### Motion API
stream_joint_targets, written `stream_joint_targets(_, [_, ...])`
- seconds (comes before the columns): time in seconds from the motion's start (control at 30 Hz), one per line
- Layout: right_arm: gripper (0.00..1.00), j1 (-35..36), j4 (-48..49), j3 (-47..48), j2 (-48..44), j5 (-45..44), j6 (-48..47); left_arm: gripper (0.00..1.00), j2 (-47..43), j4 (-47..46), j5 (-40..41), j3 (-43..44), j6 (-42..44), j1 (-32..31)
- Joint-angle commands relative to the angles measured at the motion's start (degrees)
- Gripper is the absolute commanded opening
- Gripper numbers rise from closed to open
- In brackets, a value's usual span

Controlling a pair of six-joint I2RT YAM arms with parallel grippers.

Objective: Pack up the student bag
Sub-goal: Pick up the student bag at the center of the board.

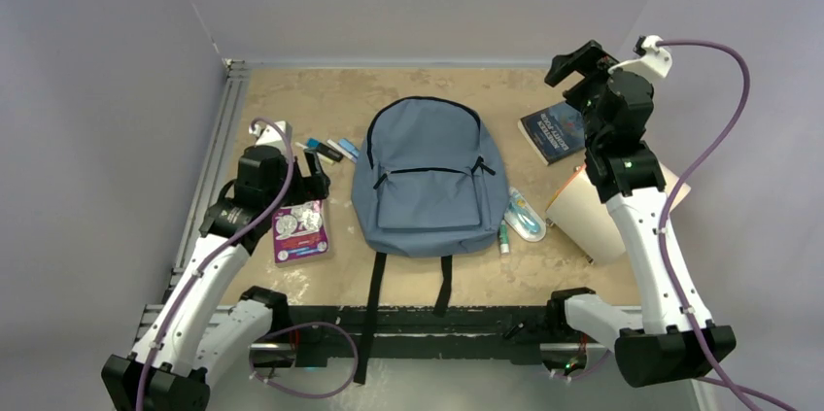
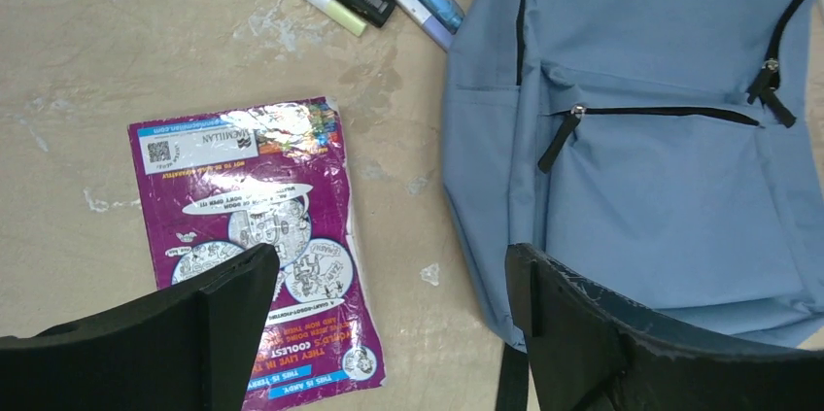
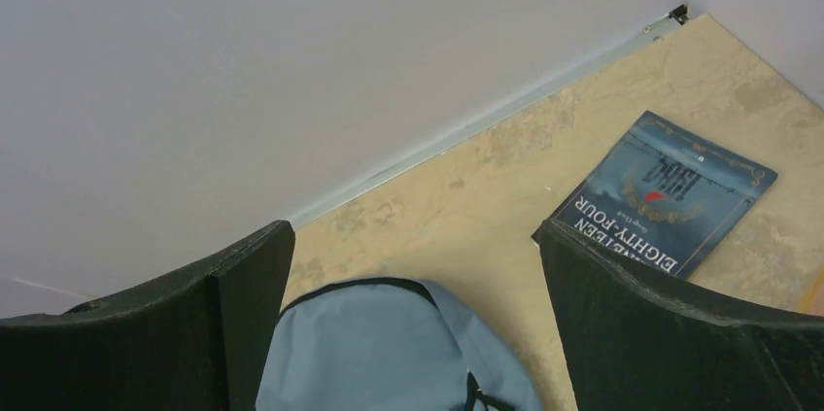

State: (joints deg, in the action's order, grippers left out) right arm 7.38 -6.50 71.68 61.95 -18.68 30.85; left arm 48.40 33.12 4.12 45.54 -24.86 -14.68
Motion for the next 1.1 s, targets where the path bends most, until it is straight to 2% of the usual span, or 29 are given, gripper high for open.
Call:
stream_joint_targets(0.0, [0.99, -0.38, -1.48, 3.25, 0.16, -0.68, 3.34, 0.88, -2.7, -1.47, -2.2, 2.04, 0.69, 0.57])
stream_joint_targets(0.13, [0.99, -0.42, -3.15, 3.83, 0.51, -1.02, 5.39, 0.89, -2.98, -1.17, -2.78, 2.41, 0.89, 0.63])
stream_joint_targets(0.3, [0.99, -0.46, 2.51, 0.01, -2.78, 3.94, 6.3, 0.91, -2.86, -0.84, -2.67, 2.68, 1.15, 0.7])
stream_joint_targets(0.4, [0.99, -0.5, 1.14, 2.3, -0.89, 4.03, 6.46, 0.91, -2.85, -0.58, -2.9, 2.83, 1.47, 0.74])
stream_joint_targets(0.57, [0.98, 0.22, -0.68, 7.88, 8.99, 10.88, 9.44, 0.94, -3.38, -0.17, -1.87, 2.38, 1.34, 0.79])
stream_joint_targets(0.63, [0.98, 2.75, -2.32, 11.01, 13.8, 9.19, 10.23, 0.95, -3.1, 0.38, -0.59, 2.18, 1.06, 0.79])
stream_joint_targets(0.77, [0.99, 12.15, -6.84, 20.05, 24.88, 1.18, 10.15, 0.95, -1.73, 2.0, 1.22, 2.79, 0.35, 0.79])
stream_joint_targets(1.07, [0.99, 22.36, -9.69, 36.32, 47.08, -0.35, 12.78, 0.94, -0.51, 1.86, -0.03, 2.69, 0.52, 0.79])
